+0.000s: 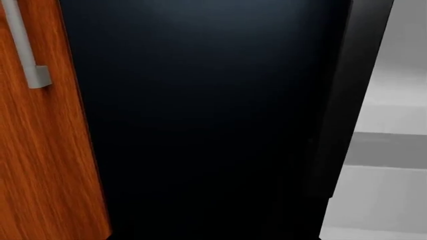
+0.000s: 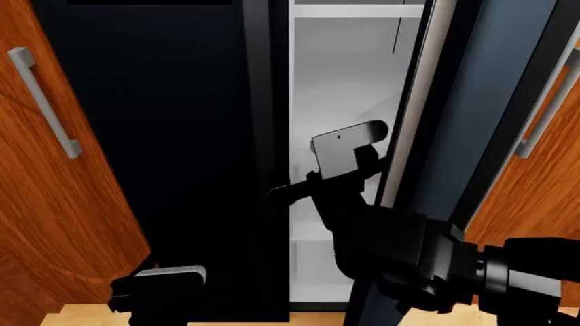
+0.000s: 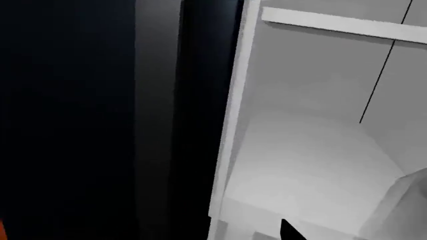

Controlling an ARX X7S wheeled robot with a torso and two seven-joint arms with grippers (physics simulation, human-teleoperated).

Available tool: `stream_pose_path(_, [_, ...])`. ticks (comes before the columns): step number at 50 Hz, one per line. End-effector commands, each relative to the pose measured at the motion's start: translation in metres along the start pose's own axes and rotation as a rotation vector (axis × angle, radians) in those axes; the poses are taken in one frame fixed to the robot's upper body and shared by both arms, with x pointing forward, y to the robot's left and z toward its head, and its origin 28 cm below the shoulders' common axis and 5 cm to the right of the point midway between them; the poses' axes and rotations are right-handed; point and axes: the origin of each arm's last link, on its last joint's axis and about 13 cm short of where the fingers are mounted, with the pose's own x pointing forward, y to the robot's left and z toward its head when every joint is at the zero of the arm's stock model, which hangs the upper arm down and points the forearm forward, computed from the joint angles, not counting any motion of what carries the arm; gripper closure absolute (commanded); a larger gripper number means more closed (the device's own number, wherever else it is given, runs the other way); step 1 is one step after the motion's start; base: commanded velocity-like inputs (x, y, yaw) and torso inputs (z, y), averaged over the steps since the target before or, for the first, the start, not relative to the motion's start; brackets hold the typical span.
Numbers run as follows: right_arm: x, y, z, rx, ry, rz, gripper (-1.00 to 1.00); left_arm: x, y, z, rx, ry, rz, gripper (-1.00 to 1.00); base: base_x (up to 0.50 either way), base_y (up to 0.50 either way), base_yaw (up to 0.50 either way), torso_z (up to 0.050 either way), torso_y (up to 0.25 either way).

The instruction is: Open the fridge door

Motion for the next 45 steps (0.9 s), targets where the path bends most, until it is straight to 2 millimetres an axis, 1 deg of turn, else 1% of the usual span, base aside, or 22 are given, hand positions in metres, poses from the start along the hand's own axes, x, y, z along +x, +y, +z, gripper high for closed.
stream_pose_path(1, [-0.009, 0.0, -0.002, 0.113, -0.023, -0.01, -1.0, 0.001, -0.001, -0.001, 0.006, -0.011, -0.005, -1.0, 0.0, 0.0, 0.0, 0.0, 0.0])
stream_pose_path(3, [-0.014, -0.001, -0.001, 0.125, -0.035, -0.025, -1.0, 0.001, -0.001, -0.001, 0.005, -0.01, -0.005, -1.0, 0.0, 0.0, 0.0, 0.0, 0.0])
stream_pose_path(7, [-0.021, -0.002, -0.002, 0.136, -0.039, -0.041, -1.0, -0.003, 0.006, -0.002, 0.005, -0.011, -0.006, -1.0, 0.0, 0.0, 0.0, 0.0, 0.0])
stream_pose_path(11, [-0.027, -0.004, -0.004, 0.145, -0.048, -0.066, -1.0, 0.001, -0.001, -0.001, 0.006, -0.011, -0.006, -1.0, 0.0, 0.0, 0.0, 0.0, 0.0])
stream_pose_path(17, [-0.038, -0.003, -0.004, 0.136, -0.068, -0.101, -1.0, 0.001, -0.003, 0.0, 0.007, -0.012, -0.006, -1.0, 0.0, 0.0, 0.0, 0.0, 0.0])
stream_pose_path(18, [-0.04, -0.004, -0.004, 0.104, -0.069, -0.121, -1.0, 0.003, -0.006, 0.001, 0.007, -0.012, -0.006, -1.0, 0.0, 0.0, 0.0, 0.0, 0.0])
stream_pose_path(20, [-0.042, -0.003, -0.005, 0.083, -0.068, -0.133, -1.0, 0.003, -0.005, 0.0, 0.007, -0.012, -0.006, -1.0, 0.0, 0.0, 0.0, 0.0, 0.0])
stream_pose_path(23, [-0.046, -0.003, -0.007, 0.088, -0.071, -0.146, -1.0, 0.003, -0.006, 0.001, 0.007, -0.012, -0.006, -1.0, 0.0, 0.0, 0.0, 0.0, 0.0])
stream_pose_path(26, [-0.05, -0.005, -0.011, 0.087, -0.074, -0.208, -1.0, 0.003, -0.005, 0.0, 0.007, -0.013, -0.006, -1.0, 0.0, 0.0, 0.0, 0.0, 0.0])
stream_pose_path(27, [-0.053, -0.007, -0.014, 0.06, -0.08, -0.248, -1.0, 0.003, -0.006, 0.001, 0.007, -0.013, -0.006, -1.0, 0.0, 0.0, 0.0, 0.0, 0.0])
stream_pose_path(29, [-0.054, -0.006, -0.025, 0.075, -0.049, -0.273, -1.0, 0.003, -0.006, 0.001, 0.008, -0.013, -0.007, -1.0, 0.0, 0.0, 0.0, 0.0, 0.0])
stream_pose_path(31, [-0.056, -0.007, -0.031, 0.056, -0.055, -0.328, -1.0, 0.003, -0.006, 0.001, 0.007, -0.013, -0.007, -1.0, 0.0, 0.0, 0.0, 0.0, 0.0])
stream_pose_path(32, [-0.058, -0.007, -0.032, 0.076, -0.054, -0.336, -1.0, 0.004, -0.007, 0.001, 0.006, -0.014, -0.006, -1.0, 0.0, 0.0, 0.0, 0.0, 0.0])
stream_pose_path(35, [-0.063, -0.007, -0.036, 0.045, -0.053, -0.37, -1.0, 0.004, -0.008, 0.001, 0.007, -0.014, -0.007, -1.0, 0.0, 0.0, 0.0, 0.0, 0.0])
stream_pose_path(37, [-0.071, -0.008, -0.036, 0.008, -0.063, -0.424, -1.0, 0.003, -0.006, 0.001, 0.006, -0.014, -0.006, -1.0, 0.0, 0.0, 0.0, 0.0, 0.0])
stream_pose_path(40, [-0.082, -0.012, -0.039, 0.015, -0.068, -0.489, -1.0, 0.003, -0.006, 0.001, 0.009, -0.015, -0.009, -1.0, 0.0, 0.0, 0.0, 0.0, 0.0])
stream_pose_path(45, [-0.09, -0.021, -0.047, 0.04, -0.063, -0.558, -1.0, 0.003, -0.007, 0.001, 0.012, -0.017, -0.008, -1.0, 0.0, 0.0, 0.0, 0.0, 0.0])
